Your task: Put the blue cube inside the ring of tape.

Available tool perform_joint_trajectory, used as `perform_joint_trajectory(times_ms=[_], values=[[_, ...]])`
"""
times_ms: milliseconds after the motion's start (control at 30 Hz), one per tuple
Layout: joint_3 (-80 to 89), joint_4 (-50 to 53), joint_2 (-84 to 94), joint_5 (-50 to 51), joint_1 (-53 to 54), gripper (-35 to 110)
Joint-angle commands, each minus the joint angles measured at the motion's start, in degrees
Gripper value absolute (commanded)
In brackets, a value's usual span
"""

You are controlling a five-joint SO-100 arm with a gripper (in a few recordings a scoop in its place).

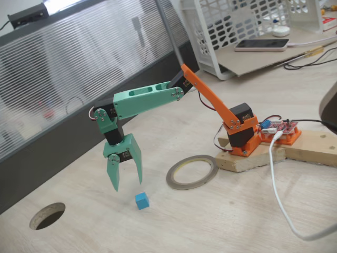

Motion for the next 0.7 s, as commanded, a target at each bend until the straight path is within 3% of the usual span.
perform_joint_trajectory(times_ms=[0, 667], values=[[-0.26, 0.62, 0.53, 0.35, -0.53, 48], [-0.26, 0.09, 0.44, 0.44, -0.88, 48]])
